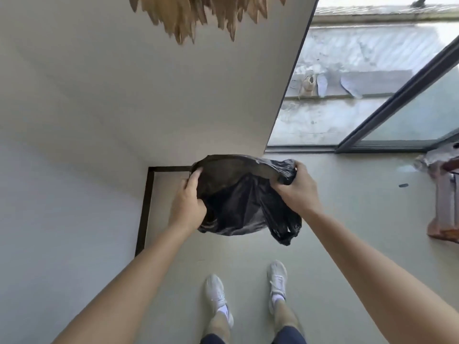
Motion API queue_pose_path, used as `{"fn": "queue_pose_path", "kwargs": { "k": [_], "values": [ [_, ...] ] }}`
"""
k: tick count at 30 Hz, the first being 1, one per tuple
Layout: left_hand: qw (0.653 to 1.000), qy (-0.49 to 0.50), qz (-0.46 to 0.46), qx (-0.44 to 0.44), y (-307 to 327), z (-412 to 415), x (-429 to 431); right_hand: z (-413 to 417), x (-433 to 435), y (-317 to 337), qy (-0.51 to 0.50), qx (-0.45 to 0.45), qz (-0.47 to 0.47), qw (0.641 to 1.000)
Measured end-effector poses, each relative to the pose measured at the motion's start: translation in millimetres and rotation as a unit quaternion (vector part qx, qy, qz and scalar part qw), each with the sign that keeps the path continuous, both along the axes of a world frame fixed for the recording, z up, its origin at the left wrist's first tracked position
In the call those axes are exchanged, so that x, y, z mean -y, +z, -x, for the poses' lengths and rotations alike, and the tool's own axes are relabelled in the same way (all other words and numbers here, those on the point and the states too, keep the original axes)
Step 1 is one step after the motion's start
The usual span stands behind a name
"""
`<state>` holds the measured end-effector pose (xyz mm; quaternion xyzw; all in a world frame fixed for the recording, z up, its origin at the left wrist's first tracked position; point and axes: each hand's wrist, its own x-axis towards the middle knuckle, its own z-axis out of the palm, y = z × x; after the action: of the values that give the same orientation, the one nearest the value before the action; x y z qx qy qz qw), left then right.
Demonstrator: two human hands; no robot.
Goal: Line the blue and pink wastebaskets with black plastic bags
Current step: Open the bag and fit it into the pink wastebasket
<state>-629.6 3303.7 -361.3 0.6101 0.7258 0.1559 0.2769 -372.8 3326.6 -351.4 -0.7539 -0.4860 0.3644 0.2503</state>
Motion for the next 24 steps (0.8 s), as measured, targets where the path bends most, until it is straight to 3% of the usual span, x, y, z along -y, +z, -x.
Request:
{"fn": "queue_pose_path", "kwargs": {
  "k": [4, 8, 14, 16, 19, 24],
  "values": [
    [0.995, 0.063, -0.008, -0.083, -129, -13, -2, 9, -26, -123, -0.004, -0.036, -0.003, 0.999],
    [0.991, 0.125, 0.038, -0.036, -196, -16, 6, 5, -33, -184, 0.007, -0.031, -0.056, 0.998],
    [0.981, 0.163, 0.107, -0.011, -307, -13, 13, 18, -34, -290, 0.118, 0.023, -0.119, 0.986],
    [0.976, 0.196, 0.097, -0.007, -327, -10, 9, 32, -34, -317, 0.154, 0.038, -0.08, 0.984],
    [0.971, 0.235, 0.049, 0.013, -351, -5, 7, 61, -31, -354, 0.184, -0.014, -0.009, 0.983],
    [0.975, 0.208, 0.041, 0.067, -405, 7, 11, 96, -29, -428, 0.2, -0.073, 0.067, 0.975]
  ]
}}
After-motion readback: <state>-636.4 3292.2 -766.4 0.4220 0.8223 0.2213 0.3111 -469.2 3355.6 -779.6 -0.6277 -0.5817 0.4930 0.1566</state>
